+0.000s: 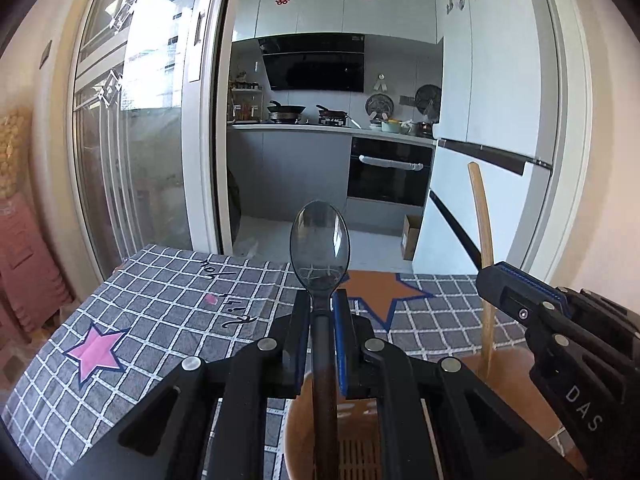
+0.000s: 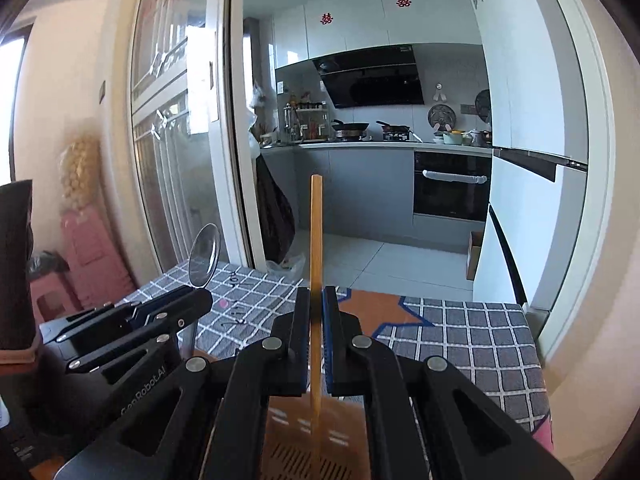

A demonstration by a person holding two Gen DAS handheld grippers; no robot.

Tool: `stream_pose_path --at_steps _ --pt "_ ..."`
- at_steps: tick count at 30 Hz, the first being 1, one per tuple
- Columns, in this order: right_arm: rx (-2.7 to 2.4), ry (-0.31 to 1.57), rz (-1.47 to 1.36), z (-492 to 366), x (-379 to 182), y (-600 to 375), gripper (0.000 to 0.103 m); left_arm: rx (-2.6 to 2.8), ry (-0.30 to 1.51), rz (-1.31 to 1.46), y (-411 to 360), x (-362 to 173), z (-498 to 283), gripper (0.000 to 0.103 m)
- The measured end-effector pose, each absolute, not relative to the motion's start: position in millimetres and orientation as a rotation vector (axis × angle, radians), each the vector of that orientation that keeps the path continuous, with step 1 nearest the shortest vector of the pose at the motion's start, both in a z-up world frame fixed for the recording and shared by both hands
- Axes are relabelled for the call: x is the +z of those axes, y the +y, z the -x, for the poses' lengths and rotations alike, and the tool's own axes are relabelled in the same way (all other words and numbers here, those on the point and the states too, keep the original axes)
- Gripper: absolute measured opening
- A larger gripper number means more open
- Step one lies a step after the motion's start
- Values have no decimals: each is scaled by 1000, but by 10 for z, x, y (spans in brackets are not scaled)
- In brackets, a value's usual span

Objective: Organize utensils
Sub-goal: 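Lift the spoon with the left tool while the right carries the chopstick to the holder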

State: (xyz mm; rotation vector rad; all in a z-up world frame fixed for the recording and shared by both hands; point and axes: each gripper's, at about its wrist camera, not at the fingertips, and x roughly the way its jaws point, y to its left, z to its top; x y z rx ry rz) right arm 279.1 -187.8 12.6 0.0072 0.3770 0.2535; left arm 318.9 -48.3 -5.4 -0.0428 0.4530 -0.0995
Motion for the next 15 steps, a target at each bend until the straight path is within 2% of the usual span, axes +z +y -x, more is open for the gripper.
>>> stream_pose_path --at_steps 13,14,15 --pt "284 490 -38 -2790 82 -1931 7 -106 510 22 -432 -32 -3055 42" --pt "285 502 -48 -2792 75 -1944 10 -108 515 19 -436 -38 -3058 42" --pt "284 509 -57 -2790 73 -1955 18 -111 519 19 -438 -44 -3064 42"
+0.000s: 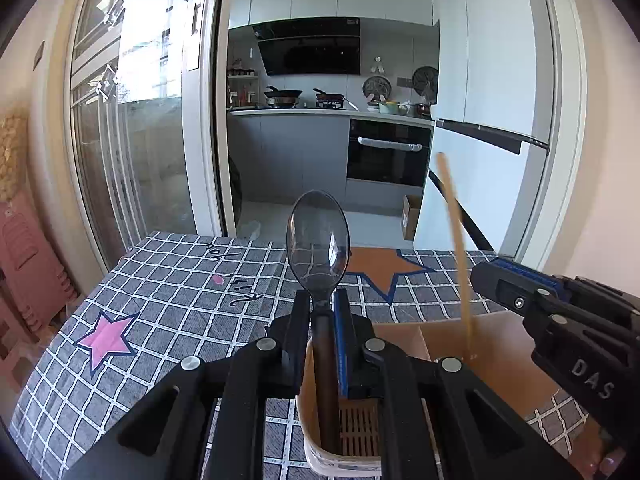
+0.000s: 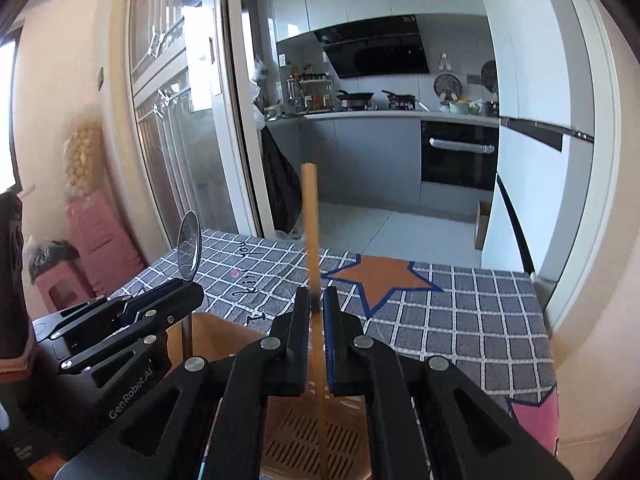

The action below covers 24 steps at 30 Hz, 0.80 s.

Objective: Organize utensils
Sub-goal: 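Lift the spoon with the left tool while the right carries the chopstick to the holder, then open the left tool over the holder while the right releases the chopstick into it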

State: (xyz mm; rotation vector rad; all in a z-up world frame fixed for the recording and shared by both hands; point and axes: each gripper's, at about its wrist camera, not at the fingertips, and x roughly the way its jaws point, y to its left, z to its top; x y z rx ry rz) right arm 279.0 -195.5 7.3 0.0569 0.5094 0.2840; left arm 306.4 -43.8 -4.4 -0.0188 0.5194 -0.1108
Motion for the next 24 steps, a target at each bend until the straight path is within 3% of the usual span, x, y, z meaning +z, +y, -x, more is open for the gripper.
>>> stream_pose_path --at_steps 1,3,12,13,14,15,22,24 --pt "281 509 -68 -2771 87 -1983 24 -114 524 20 -436 -47 -3070 42" --pt "266 490 -85 -2706 136 -2044 48 -118 531 24 -440 -49 -3080 42" --pt "246 476 -188 -2416 292 -2344 52 -130 529 19 -436 -33 -3064 42" --pt "245 476 -196 -2365 288 -2376 52 -134 525 17 -438 -28 -3058 48" --pt "246 477 -202 -2330 286 -2387 52 -136 523 14 -438 -25 -3052 65" --pt "246 479 -211 -2290 278 -2413 52 -126 519 13 -436 -14 -3039 103" --pt "237 498 -251 -2093 216 -2565 54 -81 460 18 -401 132 -2901 103" --pt "234 510 -257 -2049 204 -2584 62 -78 443 32 -338 182 -2804 103"
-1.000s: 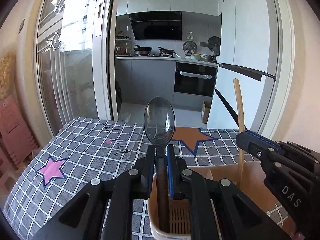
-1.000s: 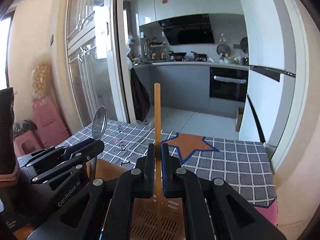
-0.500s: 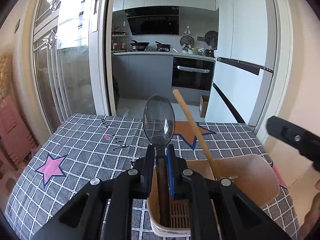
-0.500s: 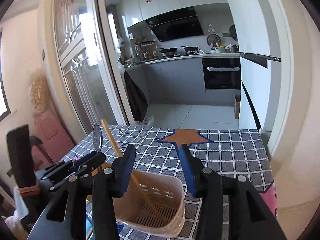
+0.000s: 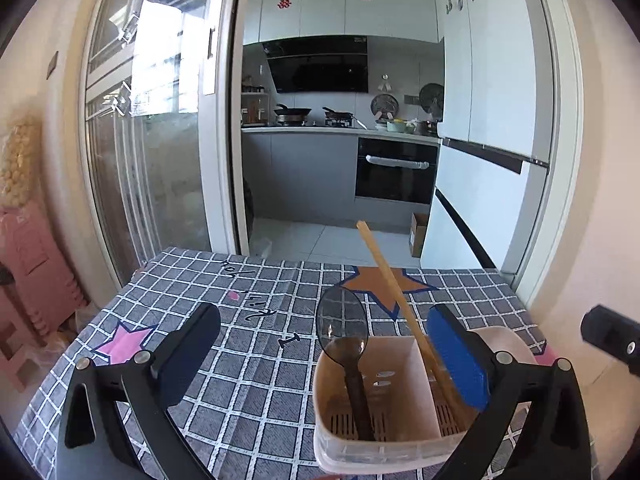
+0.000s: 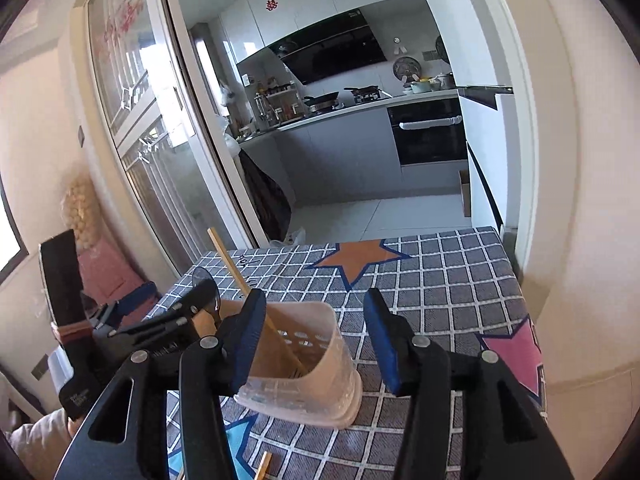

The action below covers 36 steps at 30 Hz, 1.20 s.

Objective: Organize utensils
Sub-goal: 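Open the left tool over the holder while the right releases the chopstick into it, then move both open tools back down to the remaining utensils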

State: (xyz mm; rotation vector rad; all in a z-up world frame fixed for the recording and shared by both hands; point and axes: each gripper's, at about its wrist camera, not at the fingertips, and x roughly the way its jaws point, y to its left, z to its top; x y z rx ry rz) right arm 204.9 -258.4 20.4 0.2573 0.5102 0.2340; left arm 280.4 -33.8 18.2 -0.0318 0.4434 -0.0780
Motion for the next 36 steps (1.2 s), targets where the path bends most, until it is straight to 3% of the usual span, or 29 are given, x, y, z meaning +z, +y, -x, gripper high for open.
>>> stream_pose_path --at_steps 1,3,6,16,22,36 --pt "234 518 -262 -2026 194 -2595 65 -83 443 40 -306 193 -2759 103" --pt "240 547 -285 -1964 154 -2625 84 -111 477 45 -233 217 -2645 103" --pt "260 606 -328 -1872 71 -2649 103 -149 547 56 -114 198 -2429 103" --pt "312 897 -372 -1391 -346 -2473 103 -47 789 -15 341 -415 -1592 103" --pt "262 1040 -260 -1030 -766 -2255 103 -46 927 15 557 -927 -1309 103" --pt "220 1119 -88 -625 -1049 -2072 103 -40 1011 9 480 -1177 -1246 103"
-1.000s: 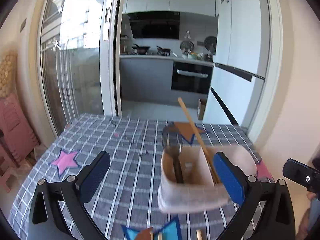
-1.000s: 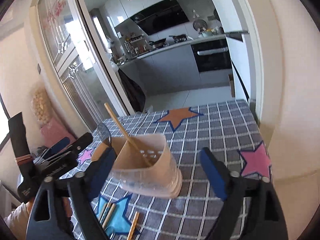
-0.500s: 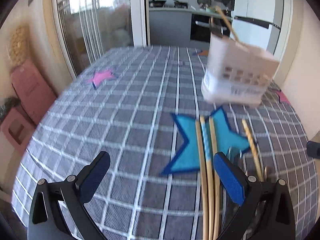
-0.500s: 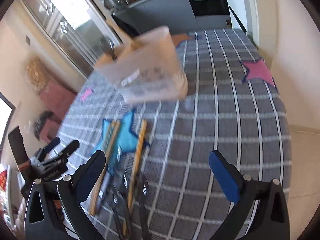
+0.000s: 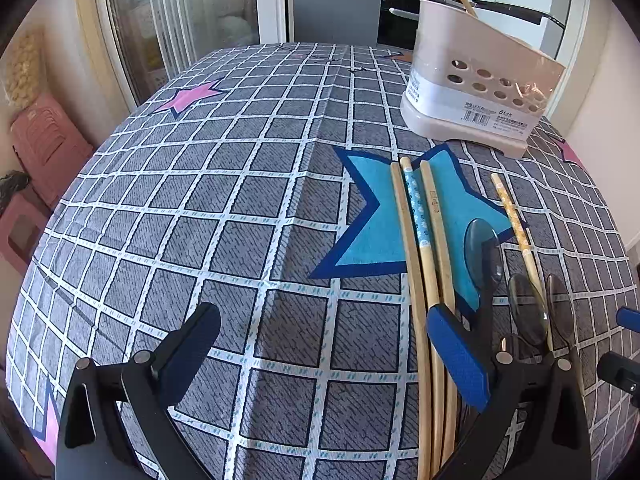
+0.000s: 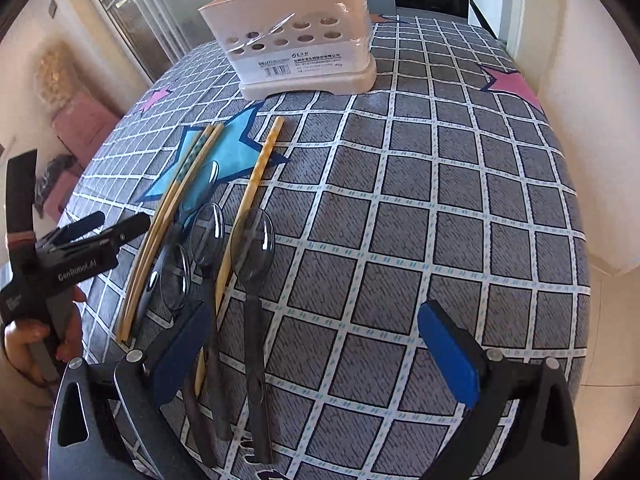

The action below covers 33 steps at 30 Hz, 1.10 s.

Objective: Organize utensils
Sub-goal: 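Move both open tools back down to the remaining utensils, then grasp a wooden chopstick with the left tool while the right grasps a clear spoon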

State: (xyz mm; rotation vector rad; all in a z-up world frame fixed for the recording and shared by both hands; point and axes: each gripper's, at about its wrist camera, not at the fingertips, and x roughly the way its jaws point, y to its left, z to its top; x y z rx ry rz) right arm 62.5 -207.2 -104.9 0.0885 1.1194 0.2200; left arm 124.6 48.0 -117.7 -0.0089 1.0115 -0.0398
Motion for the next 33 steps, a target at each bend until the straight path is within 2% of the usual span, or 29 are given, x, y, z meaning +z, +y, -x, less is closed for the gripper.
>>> stream_pose_path --at_steps 26,28,33 --pt "144 1181 110 -693 -1256 -1808 102 -26 1044 -38 502 -1251 -1396 103" --pt "153 1183 118 -714 -1250 -1794 99 -28 1054 -47 493 -1246 -1465 103" --pt "202 1220 157 -807 -1206 -1652 82 -69 1102 -72 405 -1242 -1652 103"
